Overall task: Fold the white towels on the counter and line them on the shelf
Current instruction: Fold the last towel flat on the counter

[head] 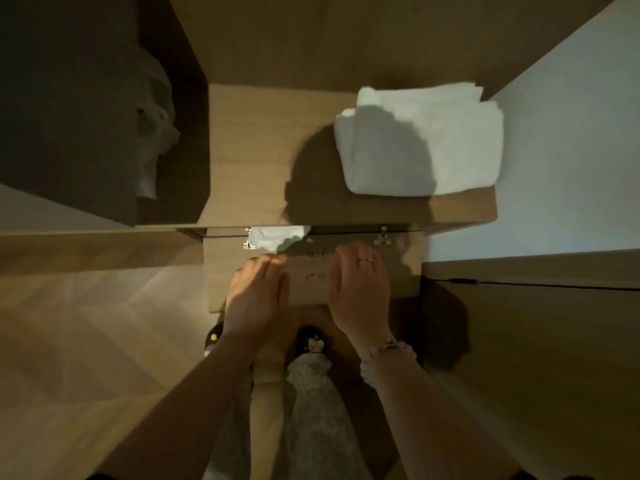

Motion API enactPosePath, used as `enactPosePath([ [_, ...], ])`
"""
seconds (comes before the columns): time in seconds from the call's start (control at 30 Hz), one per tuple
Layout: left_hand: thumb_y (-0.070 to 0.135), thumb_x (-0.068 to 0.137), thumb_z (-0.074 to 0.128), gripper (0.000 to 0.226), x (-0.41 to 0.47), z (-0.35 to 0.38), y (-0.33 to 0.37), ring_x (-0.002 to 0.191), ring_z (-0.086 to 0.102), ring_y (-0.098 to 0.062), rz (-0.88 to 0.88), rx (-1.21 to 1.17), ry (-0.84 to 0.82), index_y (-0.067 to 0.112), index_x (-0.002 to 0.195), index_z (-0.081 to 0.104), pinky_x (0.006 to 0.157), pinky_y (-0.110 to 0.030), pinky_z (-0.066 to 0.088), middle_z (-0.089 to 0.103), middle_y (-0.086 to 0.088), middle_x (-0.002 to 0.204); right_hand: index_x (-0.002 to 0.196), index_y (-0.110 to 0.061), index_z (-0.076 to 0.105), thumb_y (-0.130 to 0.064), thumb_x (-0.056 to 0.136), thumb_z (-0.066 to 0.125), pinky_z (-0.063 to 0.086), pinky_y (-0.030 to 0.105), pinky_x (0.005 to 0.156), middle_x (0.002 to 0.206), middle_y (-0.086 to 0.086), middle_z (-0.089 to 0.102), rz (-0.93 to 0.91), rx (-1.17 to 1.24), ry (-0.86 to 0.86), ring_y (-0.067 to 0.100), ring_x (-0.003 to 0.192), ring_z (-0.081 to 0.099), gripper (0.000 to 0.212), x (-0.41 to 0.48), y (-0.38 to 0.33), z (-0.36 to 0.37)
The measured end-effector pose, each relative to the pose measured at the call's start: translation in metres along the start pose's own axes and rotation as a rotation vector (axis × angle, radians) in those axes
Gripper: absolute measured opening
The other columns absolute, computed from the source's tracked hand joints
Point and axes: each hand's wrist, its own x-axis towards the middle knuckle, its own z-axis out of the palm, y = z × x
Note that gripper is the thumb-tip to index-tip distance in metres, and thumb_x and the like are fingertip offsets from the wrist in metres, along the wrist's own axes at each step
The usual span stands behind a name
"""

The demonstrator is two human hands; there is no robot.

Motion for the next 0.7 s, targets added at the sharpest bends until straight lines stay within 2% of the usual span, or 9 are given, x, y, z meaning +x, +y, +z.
enactPosePath([
  [0.1,0.026,0.091,0.035,0.039,-0.011,0.053,-0.010,0.088,0.060,-0.031,-0.098,-0.038,0.055,0.006,0.112,0.060,0.075,-0.033,0.038,0.064,-0.015,0.098,0.103,-0.007,0.063,-0.025,0.091,0.036,0.053,0.039,0.079,0.104,0.013,0.065,-0.019,-0.019,-0.054,0.028,0.094,0.064,0.035,-0.026,0.033,0.052],
  [0.23,0.027,0.092,0.033,0.041,-0.016,0.124,-0.039,0.090,0.058,-0.027,-0.108,-0.033,0.048,0.005,0.114,0.060,0.077,-0.030,0.034,0.064,-0.013,0.099,0.101,-0.007,0.063,-0.023,0.091,0.042,0.052,0.037,0.077,0.103,0.013,0.065,-0.003,-0.066,-0.100,0.028,0.091,0.064,0.028,-0.050,0.065,0.129],
  [0.3,0.026,0.093,0.033,0.040,-0.013,0.163,-0.066,0.087,0.057,-0.027,-0.083,-0.004,0.029,0.004,0.111,0.061,0.076,-0.030,0.033,0.063,-0.013,0.096,0.102,-0.007,0.062,-0.021,0.091,0.047,0.052,0.038,0.078,0.105,0.013,0.063,0.007,-0.056,-0.115,0.029,0.094,0.063,0.023,-0.057,0.079,0.173],
  [0.37,0.026,0.090,0.033,0.039,-0.005,0.200,-0.095,0.084,0.057,-0.030,-0.079,0.021,0.025,0.002,0.102,0.061,0.073,-0.031,0.035,0.061,-0.014,0.091,0.103,-0.008,0.063,-0.025,0.092,0.039,0.053,0.038,0.079,0.106,0.012,0.063,-0.020,-0.046,-0.118,0.028,0.096,0.062,0.032,-0.057,0.091,0.215],
  [0.47,0.029,0.088,0.032,0.044,0.016,0.242,-0.137,0.098,0.053,-0.028,-0.160,0.030,-0.012,0.006,0.113,0.059,0.084,-0.035,0.039,0.060,-0.012,0.106,0.099,-0.009,0.067,-0.027,0.090,0.040,0.055,0.037,0.075,0.099,0.010,0.067,-0.078,-0.122,-0.083,0.026,0.092,0.065,0.033,-0.046,0.111,0.275],
  [0.57,0.030,0.089,0.034,0.044,0.040,0.278,-0.180,0.098,0.054,-0.030,-0.066,0.055,0.056,0.005,0.119,0.055,0.083,-0.039,0.042,0.059,-0.014,0.109,0.104,-0.006,0.067,-0.024,0.090,0.049,0.056,0.042,0.076,0.104,0.014,0.066,-0.056,-0.129,-0.063,0.030,0.095,0.065,0.029,-0.030,0.135,0.333],
  [0.63,0.027,0.092,0.039,0.039,0.059,0.297,-0.203,0.097,0.055,-0.032,0.000,0.061,0.126,0.006,0.121,0.053,0.080,-0.040,0.044,0.059,-0.015,0.109,0.105,-0.008,0.066,-0.027,0.090,0.044,0.056,0.041,0.072,0.104,0.013,0.066,-0.074,-0.124,-0.020,0.030,0.093,0.066,0.033,-0.019,0.143,0.365],
  [0.7,0.025,0.094,0.048,0.036,0.080,0.311,-0.219,0.102,0.055,-0.033,0.003,0.071,0.167,0.006,0.123,0.053,0.085,-0.042,0.044,0.059,-0.015,0.115,0.100,-0.010,0.068,-0.029,0.088,0.039,0.055,0.037,0.067,0.099,0.011,0.068,-0.129,-0.141,0.054,0.027,0.085,0.067,0.037,-0.003,0.147,0.389],
])
